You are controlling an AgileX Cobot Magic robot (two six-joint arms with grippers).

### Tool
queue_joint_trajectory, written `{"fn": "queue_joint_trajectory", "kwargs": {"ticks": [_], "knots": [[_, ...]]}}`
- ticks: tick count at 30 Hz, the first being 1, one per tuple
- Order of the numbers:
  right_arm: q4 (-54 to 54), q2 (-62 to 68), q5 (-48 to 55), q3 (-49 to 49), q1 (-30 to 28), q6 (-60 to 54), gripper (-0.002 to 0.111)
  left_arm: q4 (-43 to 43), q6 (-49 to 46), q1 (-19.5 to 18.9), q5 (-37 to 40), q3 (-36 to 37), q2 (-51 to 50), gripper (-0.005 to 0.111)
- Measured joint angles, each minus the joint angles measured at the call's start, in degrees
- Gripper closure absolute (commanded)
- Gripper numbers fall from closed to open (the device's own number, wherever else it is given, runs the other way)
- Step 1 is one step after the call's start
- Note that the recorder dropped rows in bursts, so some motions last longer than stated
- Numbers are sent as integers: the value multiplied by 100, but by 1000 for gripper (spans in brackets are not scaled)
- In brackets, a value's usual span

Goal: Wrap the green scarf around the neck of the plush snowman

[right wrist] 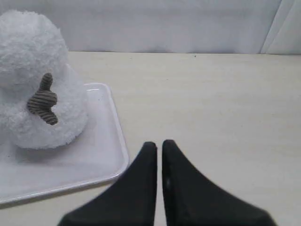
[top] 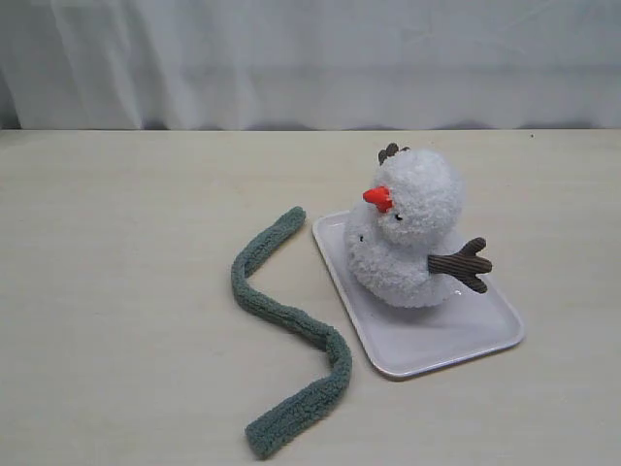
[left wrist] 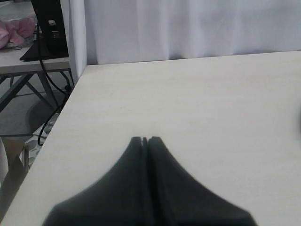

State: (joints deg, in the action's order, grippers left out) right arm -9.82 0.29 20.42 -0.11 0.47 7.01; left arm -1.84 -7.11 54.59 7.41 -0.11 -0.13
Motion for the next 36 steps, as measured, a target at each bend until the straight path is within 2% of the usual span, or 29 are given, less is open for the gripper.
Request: {"fn": "queue_joint_trajectory", "kwargs": {"ticks": [14,20,24,26,28,31,33,34,36], "knots": [[-130,0,-1114,0,0,-33,104,0,0,0,0,0,0,107],[268,0,-2669,0,0,38,104,0,0,0,0,0,0,107],[982,0,-3640,0,0,1024,104,0,0,0,0,0,0,107],[907,0,-3724,-64,0,1267,102,0,0,0,0,0,0,107],[670,0,-3338,-366,0,1409,94,0,0,0,0,0,0,107],[506,0,-2514,-973,-11,1490,72,0,0,0,0,0,0,107],[468,54,-2042,-1423,-11,1504,53,0,0,0,0,0,0,107],[458,145,-1731,-1662,-11,1504,40,0,0,0,0,0,0,107],[458,550,-819,-2329,-11,1318,36,0,0,0,0,0,0,107]]}}
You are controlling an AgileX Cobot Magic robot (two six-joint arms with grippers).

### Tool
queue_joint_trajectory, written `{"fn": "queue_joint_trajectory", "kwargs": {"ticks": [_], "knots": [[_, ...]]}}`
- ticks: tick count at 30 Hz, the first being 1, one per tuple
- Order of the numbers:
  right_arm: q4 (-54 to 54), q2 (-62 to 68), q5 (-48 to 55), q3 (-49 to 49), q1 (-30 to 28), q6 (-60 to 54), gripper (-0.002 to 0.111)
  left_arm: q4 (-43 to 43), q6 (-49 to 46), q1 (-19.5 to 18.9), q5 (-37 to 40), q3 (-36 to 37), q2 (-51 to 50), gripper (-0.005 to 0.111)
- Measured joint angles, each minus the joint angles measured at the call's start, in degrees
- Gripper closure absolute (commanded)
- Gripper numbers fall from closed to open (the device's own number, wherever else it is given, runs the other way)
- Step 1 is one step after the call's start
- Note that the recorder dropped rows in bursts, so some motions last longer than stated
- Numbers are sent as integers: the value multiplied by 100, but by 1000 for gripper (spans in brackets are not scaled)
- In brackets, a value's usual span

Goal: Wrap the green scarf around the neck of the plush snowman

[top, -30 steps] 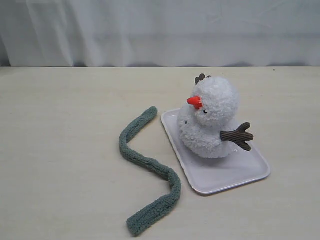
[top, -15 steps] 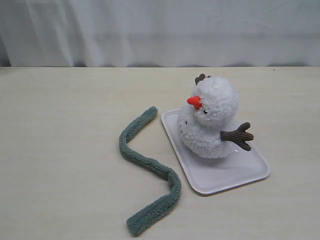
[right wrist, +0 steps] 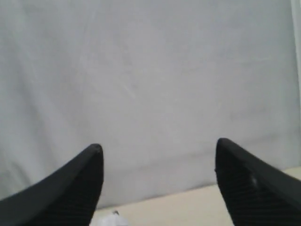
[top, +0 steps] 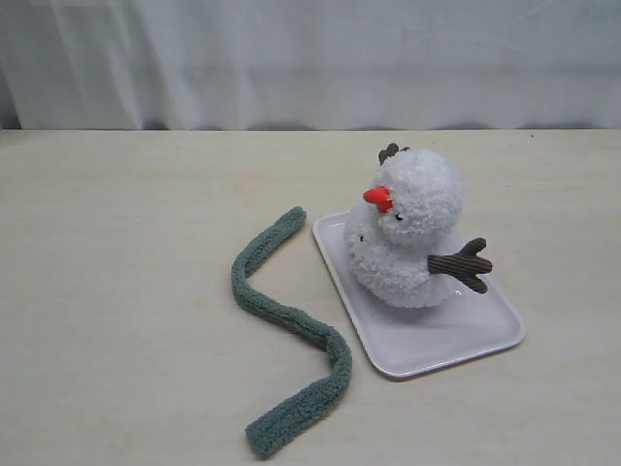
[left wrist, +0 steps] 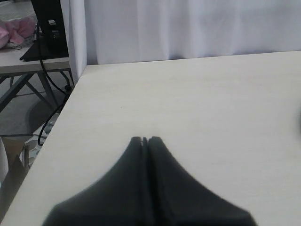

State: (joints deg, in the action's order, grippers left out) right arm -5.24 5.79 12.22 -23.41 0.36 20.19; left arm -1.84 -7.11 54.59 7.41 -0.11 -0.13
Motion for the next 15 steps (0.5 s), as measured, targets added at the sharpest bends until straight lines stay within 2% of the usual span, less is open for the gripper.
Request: {"fn": "queue_joint_trajectory", "kwargs": {"ticks": [4,7,10,13,15], "knots": [[84,1000,1662,-1136,0,-725,35,0,0,0,0,0,0,107],[524,1495,2390,-1717,0,-1346,39,0,0,0,0,0,0,107],[2180,2343,3310,-2366,0,-2920,39,0,0,0,0,0,0,107],[3720,3092,3841,-2438,0,-4361,43,0,0,0,0,0,0,107],[4366,3564,4262,-2438,0,-5149,45,0,0,0,0,0,0,107]]}}
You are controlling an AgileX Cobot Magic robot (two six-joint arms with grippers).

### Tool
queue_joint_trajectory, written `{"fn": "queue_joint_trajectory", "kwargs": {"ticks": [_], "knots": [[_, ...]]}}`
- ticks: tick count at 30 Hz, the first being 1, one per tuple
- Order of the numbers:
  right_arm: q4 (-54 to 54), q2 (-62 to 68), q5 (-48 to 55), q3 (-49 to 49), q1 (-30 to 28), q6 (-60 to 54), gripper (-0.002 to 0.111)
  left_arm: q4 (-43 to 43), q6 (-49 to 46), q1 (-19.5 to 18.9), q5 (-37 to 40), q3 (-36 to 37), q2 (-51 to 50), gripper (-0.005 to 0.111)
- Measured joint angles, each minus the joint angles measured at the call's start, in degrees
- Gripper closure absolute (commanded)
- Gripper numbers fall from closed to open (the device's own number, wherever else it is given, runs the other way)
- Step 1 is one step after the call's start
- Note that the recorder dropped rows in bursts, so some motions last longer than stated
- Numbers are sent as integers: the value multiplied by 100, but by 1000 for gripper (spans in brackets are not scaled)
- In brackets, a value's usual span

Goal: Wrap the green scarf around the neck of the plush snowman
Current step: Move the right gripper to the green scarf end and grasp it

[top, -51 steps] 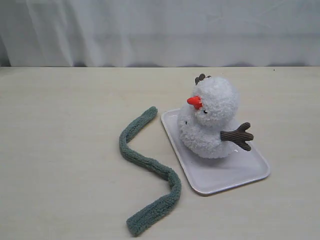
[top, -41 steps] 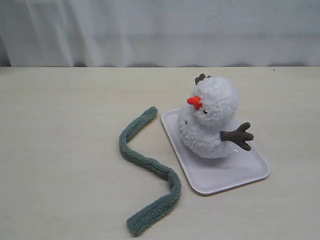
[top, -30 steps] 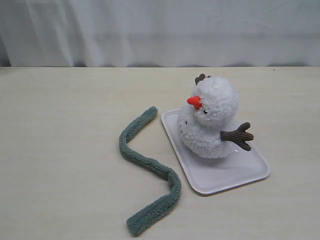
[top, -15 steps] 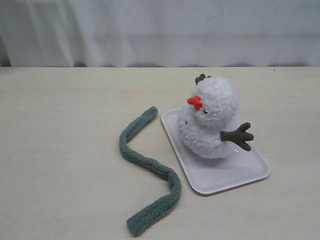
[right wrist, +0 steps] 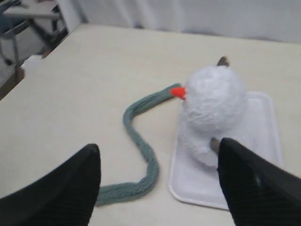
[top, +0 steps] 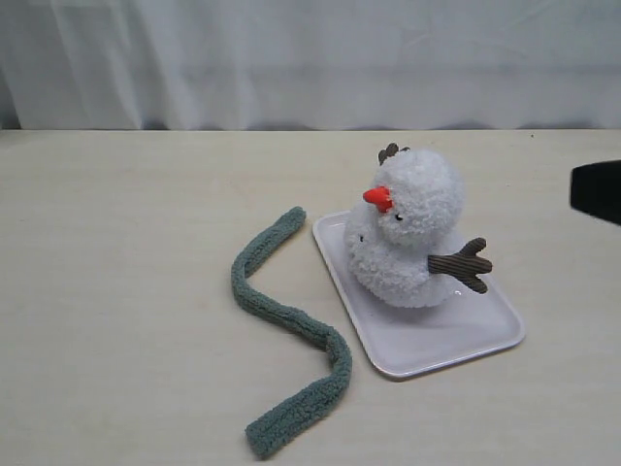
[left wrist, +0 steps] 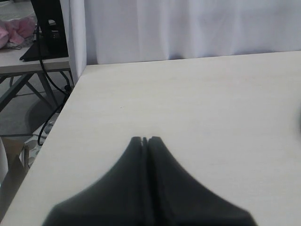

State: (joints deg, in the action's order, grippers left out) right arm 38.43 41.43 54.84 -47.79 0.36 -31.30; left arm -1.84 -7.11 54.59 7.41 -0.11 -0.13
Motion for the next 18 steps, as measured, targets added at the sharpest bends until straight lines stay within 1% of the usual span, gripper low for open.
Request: {"fn": "queue_joint_trajectory", "kwargs": {"ticks": [2,4,5,8,12,15,18], "knots": [[468,377,189,99,0,-618,45,0,0,0,0,0,0,107],[895,652,128,374,65,-1359,45,0,0,0,0,0,0,107],[955,702,63,459,142,-1489,45,0,0,0,0,0,0,107],[1036,868,-575,641,774,-1657,45,0,0,0,0,0,0,107],[776,1116,-1444,662,1790,-1295,45,0,0,0,0,0,0,107],[140,1470,-2185,662,2622,-720,45,0,0,0,0,0,0,107],[-638,1952,-2917,662,3403,86,45,0,0,0,0,0,0,107]]}}
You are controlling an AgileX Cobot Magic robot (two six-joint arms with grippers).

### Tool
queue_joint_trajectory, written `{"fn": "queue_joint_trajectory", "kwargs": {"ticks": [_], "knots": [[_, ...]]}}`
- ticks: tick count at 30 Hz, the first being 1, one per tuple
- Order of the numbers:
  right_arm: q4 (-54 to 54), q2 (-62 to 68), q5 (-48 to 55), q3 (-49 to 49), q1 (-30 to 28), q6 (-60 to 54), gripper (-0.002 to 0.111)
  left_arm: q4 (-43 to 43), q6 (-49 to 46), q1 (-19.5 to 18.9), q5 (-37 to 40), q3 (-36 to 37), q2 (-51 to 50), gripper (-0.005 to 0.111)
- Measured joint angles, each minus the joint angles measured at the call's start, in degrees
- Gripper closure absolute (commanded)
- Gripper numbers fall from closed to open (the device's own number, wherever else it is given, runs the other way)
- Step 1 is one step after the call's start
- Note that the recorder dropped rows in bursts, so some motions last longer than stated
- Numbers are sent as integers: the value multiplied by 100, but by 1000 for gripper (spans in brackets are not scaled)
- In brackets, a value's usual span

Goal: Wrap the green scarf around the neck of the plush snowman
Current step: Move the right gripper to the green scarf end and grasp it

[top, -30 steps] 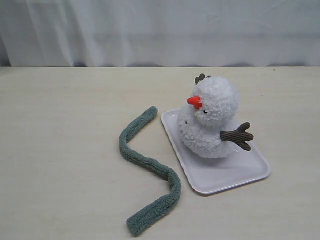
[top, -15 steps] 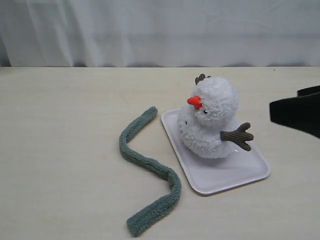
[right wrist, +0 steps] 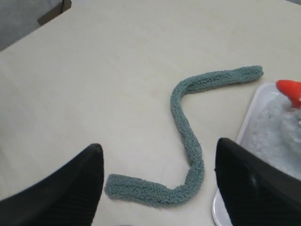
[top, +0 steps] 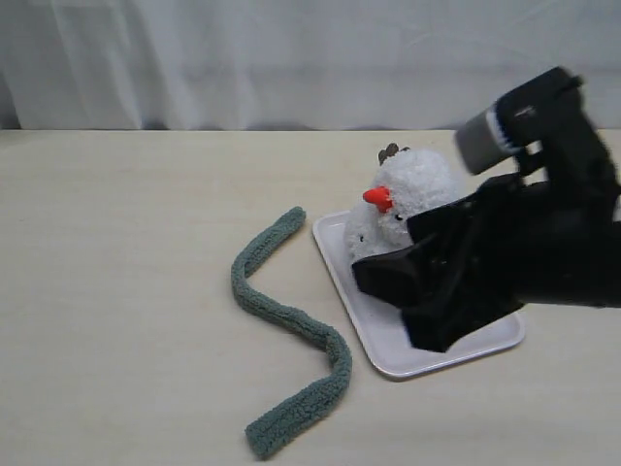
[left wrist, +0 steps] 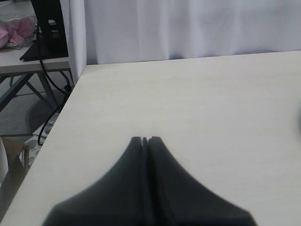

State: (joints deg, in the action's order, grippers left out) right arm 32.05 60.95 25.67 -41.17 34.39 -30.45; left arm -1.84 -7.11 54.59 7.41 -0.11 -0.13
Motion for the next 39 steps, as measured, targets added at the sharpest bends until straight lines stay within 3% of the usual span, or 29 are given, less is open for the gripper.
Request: {"fn": "queue_joint_trajectory", "kwargs": {"ticks": [8,19,24,31,39], "knots": [[-1975,1820,-515,-607,826,1763,45,0,0,0,0,0,0,107],[-2468,4225,-177,-2395,901,1944,45,0,0,0,0,0,0,107],[-3205,4980,1,-2945,901,1958,45,0,0,0,0,0,0,107],[-4249,5590,285,-3083,901,2225,45,0,0,0,0,0,0,107],[-4451,5913,-288,-3130,901,2331,47,0,0,0,0,0,0,107]]}}
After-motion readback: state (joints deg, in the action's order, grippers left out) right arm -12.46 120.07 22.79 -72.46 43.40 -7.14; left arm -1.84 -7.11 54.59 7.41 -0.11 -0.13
